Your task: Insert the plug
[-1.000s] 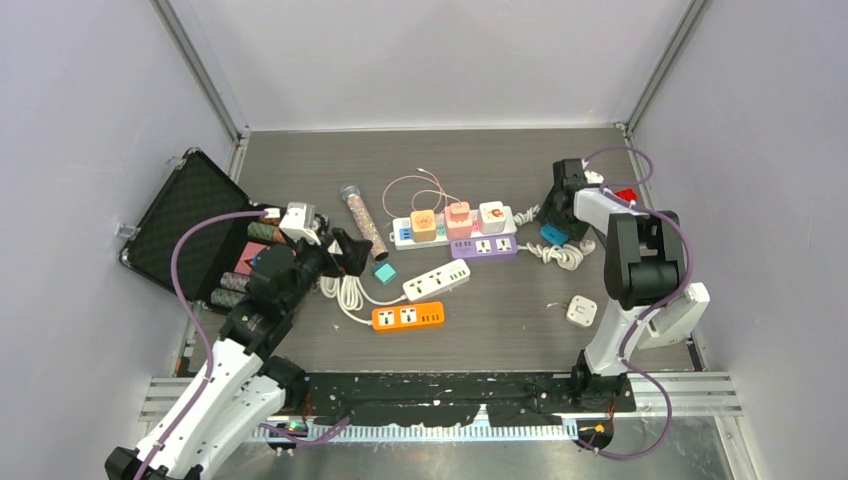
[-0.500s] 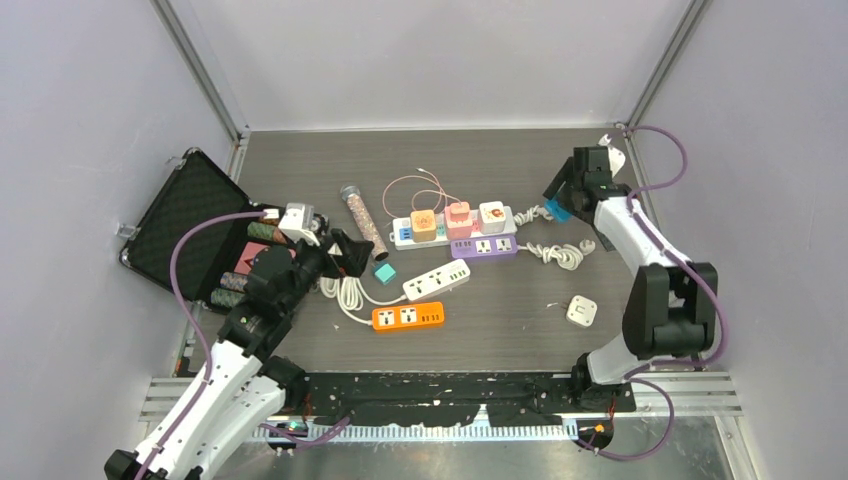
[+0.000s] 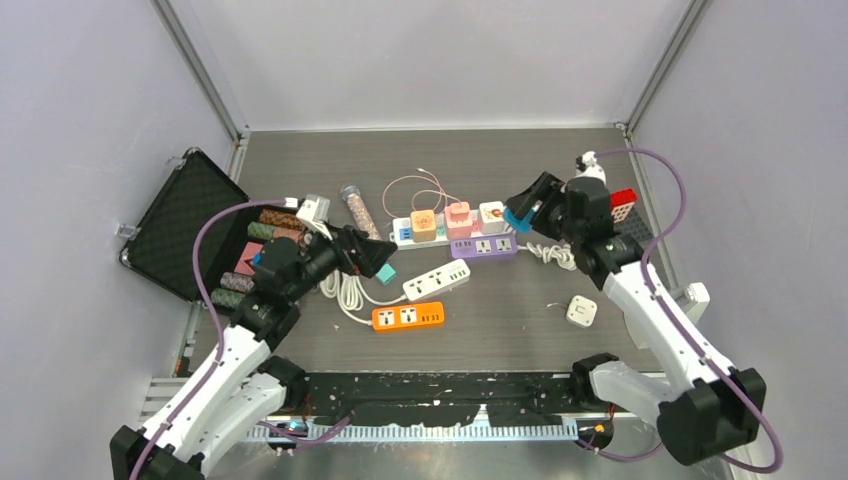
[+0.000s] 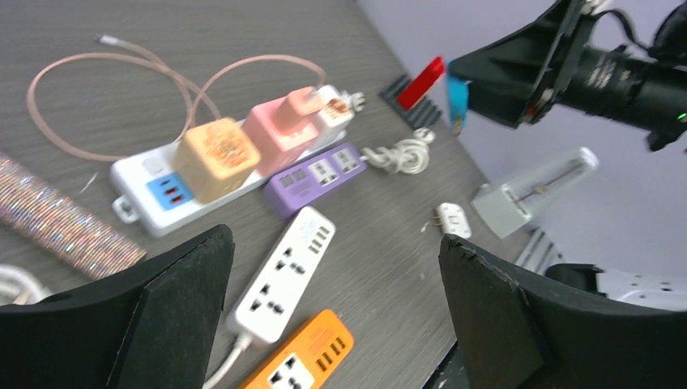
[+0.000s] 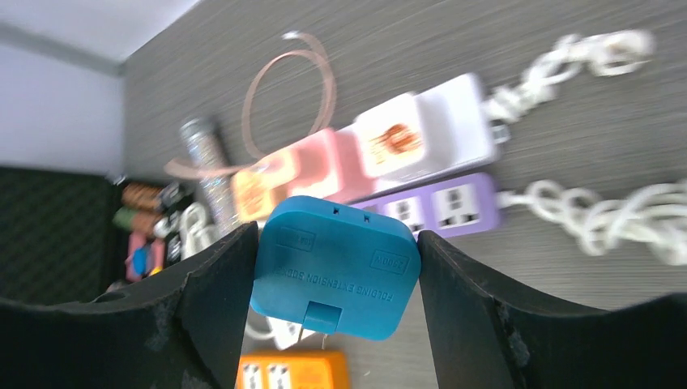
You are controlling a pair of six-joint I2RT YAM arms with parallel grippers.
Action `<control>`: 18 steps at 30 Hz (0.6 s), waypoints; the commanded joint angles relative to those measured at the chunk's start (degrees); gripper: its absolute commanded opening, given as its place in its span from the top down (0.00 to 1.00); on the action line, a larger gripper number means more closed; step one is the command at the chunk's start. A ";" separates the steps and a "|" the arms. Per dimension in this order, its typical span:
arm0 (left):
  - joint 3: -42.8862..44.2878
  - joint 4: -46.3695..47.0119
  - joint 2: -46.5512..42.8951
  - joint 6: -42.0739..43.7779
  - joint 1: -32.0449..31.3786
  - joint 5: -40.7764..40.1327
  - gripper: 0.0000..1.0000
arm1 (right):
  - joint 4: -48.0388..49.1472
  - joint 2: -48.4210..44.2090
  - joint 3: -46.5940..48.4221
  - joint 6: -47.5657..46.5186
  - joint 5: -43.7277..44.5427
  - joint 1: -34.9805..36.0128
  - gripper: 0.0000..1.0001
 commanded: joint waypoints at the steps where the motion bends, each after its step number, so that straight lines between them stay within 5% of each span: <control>1: -1.70 17.08 0.18 -3.51 -1.80 6.64 0.04 | 8.28 -5.37 -2.48 6.09 1.75 9.03 0.44; 9: -5.01 30.85 2.35 -1.15 -10.52 -2.21 0.03 | 14.09 -5.19 -1.38 15.53 16.52 29.69 0.43; 18: -3.76 36.46 8.96 -0.31 -14.99 -5.84 0.04 | 17.20 0.59 3.36 22.72 18.47 38.31 0.41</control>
